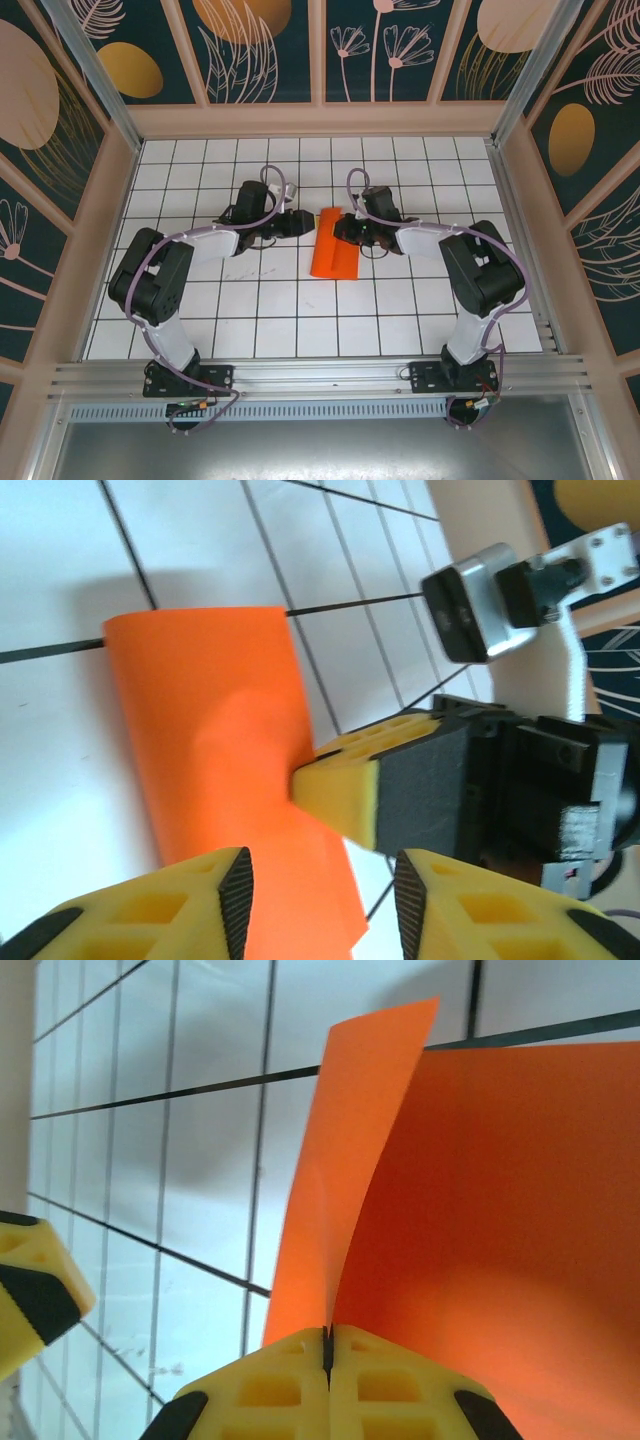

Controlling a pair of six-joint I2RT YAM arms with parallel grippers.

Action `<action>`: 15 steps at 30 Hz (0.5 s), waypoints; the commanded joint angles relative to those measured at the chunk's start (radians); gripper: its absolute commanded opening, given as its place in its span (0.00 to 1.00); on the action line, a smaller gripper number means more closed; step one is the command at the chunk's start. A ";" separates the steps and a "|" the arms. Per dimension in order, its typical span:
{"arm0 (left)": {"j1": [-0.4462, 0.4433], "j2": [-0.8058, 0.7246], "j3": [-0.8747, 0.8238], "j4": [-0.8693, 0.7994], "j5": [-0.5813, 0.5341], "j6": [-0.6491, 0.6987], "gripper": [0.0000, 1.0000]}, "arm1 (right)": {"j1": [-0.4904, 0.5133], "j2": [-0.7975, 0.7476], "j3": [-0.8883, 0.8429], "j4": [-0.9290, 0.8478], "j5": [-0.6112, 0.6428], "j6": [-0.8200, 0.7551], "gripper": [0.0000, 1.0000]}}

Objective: Fold a paper plane with a square sheet of paper (fold left side to right side)
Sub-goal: First fold in half a square sheet of paper at the center of the table.

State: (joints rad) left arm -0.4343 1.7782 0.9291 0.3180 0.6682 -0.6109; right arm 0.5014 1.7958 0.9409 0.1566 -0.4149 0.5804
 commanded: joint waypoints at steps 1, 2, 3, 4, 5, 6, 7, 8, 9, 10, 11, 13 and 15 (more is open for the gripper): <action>-0.007 0.011 -0.004 -0.070 -0.043 0.035 0.47 | -0.015 0.016 0.030 -0.084 0.064 -0.062 0.02; -0.010 0.021 0.000 -0.070 -0.043 0.033 0.47 | -0.017 0.019 0.033 -0.095 0.071 -0.070 0.02; -0.014 0.033 0.007 -0.076 -0.041 0.033 0.48 | -0.020 0.020 0.038 -0.108 0.078 -0.078 0.02; -0.020 0.047 0.017 -0.082 -0.042 0.036 0.48 | -0.023 0.023 0.045 -0.121 0.086 -0.085 0.03; -0.026 0.059 0.025 -0.086 -0.044 0.036 0.49 | -0.026 0.025 0.048 -0.130 0.093 -0.091 0.03; -0.033 0.071 0.036 -0.090 -0.045 0.037 0.50 | -0.029 0.026 0.051 -0.141 0.101 -0.097 0.03; -0.041 0.084 0.037 -0.094 -0.049 0.036 0.50 | -0.032 0.028 0.053 -0.149 0.107 -0.102 0.03; -0.047 0.096 0.052 -0.098 -0.053 0.035 0.51 | -0.033 0.031 0.054 -0.152 0.109 -0.104 0.03; -0.054 0.107 0.077 -0.107 -0.059 0.034 0.51 | -0.036 0.032 0.056 -0.156 0.111 -0.106 0.03; -0.060 0.119 0.091 -0.121 -0.070 0.037 0.52 | -0.037 0.033 0.056 -0.157 0.117 -0.106 0.03; -0.064 0.128 0.103 -0.132 -0.078 0.039 0.53 | -0.038 0.035 0.056 -0.161 0.122 -0.106 0.03; -0.075 0.146 0.125 -0.147 -0.091 0.042 0.54 | -0.039 0.037 0.056 -0.169 0.136 -0.109 0.03; -0.083 0.161 0.138 -0.147 -0.098 0.039 0.55 | -0.039 0.037 0.055 -0.171 0.143 -0.108 0.03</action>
State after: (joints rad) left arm -0.5083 1.9186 1.0302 0.2024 0.5919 -0.5907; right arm 0.4671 1.8187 0.9684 0.0200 -0.3042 0.4946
